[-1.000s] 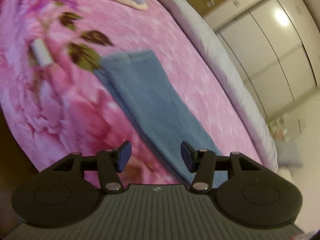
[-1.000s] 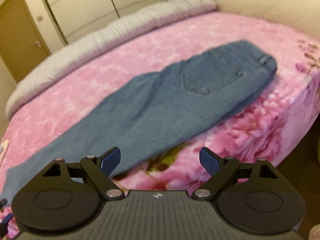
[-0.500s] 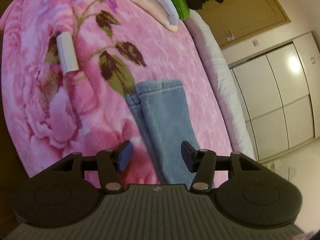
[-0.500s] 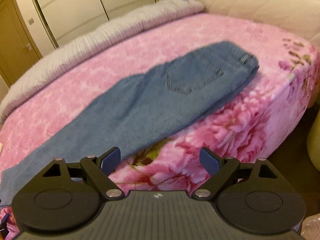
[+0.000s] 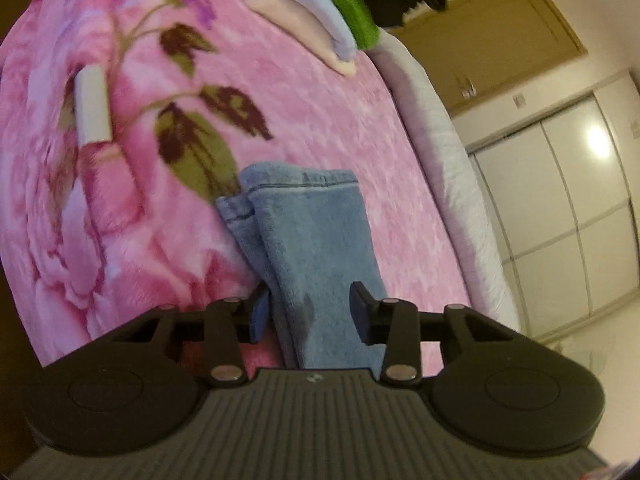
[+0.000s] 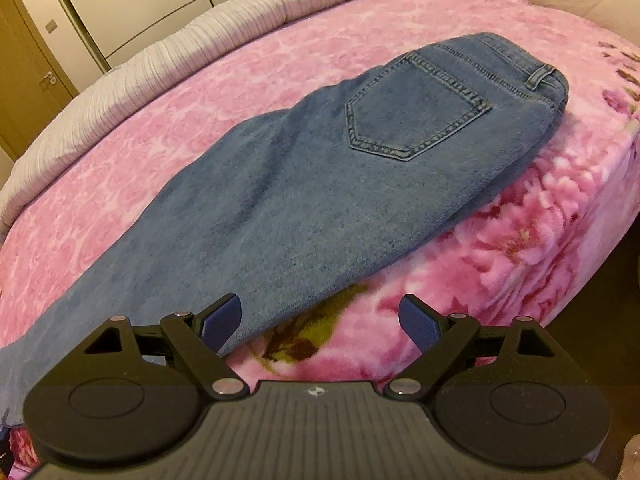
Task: Fold clothes
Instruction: 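Grasp the leg hems with the left tool and fold them toward the waistband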
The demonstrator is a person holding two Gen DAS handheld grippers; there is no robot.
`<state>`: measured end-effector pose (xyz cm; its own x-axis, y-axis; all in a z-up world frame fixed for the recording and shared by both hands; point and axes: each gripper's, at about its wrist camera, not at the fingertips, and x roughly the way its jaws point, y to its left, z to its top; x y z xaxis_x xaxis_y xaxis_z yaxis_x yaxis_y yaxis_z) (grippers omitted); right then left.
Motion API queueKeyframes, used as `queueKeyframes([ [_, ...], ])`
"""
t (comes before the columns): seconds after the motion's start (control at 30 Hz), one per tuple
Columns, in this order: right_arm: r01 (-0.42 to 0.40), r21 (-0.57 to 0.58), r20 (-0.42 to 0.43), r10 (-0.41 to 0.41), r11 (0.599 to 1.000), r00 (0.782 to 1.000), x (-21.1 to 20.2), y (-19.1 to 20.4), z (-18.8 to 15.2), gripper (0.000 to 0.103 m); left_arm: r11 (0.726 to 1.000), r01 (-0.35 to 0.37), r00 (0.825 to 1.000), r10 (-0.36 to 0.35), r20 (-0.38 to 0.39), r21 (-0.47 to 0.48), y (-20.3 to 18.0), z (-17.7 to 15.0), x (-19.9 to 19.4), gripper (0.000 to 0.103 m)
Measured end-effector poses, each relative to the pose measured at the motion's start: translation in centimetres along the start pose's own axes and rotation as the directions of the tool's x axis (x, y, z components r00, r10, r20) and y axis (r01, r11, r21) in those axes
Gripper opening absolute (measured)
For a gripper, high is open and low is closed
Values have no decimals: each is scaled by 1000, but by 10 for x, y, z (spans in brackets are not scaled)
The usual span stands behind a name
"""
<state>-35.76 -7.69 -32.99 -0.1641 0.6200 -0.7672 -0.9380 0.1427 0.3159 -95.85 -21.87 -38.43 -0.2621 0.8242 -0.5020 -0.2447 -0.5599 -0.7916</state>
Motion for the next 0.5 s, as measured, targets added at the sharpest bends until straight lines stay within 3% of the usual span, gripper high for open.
queueKeyframes([
  [0.07, -4, 6, -4, 4, 1000, 1000, 2, -4, 0, 89, 1000, -13, 1000, 13, 2, 17, -1, -2, -1, 7],
  [0.13, -8, 13, -8, 8, 1000, 1000, 3, -8, 0, 88, 992, -14, 1000, 13, 7, 129, -17, -3, -6, 6],
  [0.2, -12, 19, -11, 12, 1000, 1000, 5, -12, 0, 89, 948, 8, 1000, -14, 17, 318, -53, -12, -14, 5],
  [0.27, -13, 29, -10, 14, 999, 1000, 5, -18, 1, 89, 872, 60, 998, -69, 0, 486, -95, -28, -21, 5],
  [0.33, -13, 46, -5, 14, 999, 1000, 4, -26, 2, 89, 764, 128, 991, -131, -42, 633, -137, -55, -31, 5],
  [0.37, -14, 56, -1, 14, 998, 1000, 3, -30, 3, 89, 696, 167, 984, -165, -71, 698, -158, -73, -37, 5],
  [0.5, -12, 95, 17, 10, 995, 1000, -2, -51, 6, 89, 495, 337, 938, -253, -238, 801, -208, -148, -47, 7],
])
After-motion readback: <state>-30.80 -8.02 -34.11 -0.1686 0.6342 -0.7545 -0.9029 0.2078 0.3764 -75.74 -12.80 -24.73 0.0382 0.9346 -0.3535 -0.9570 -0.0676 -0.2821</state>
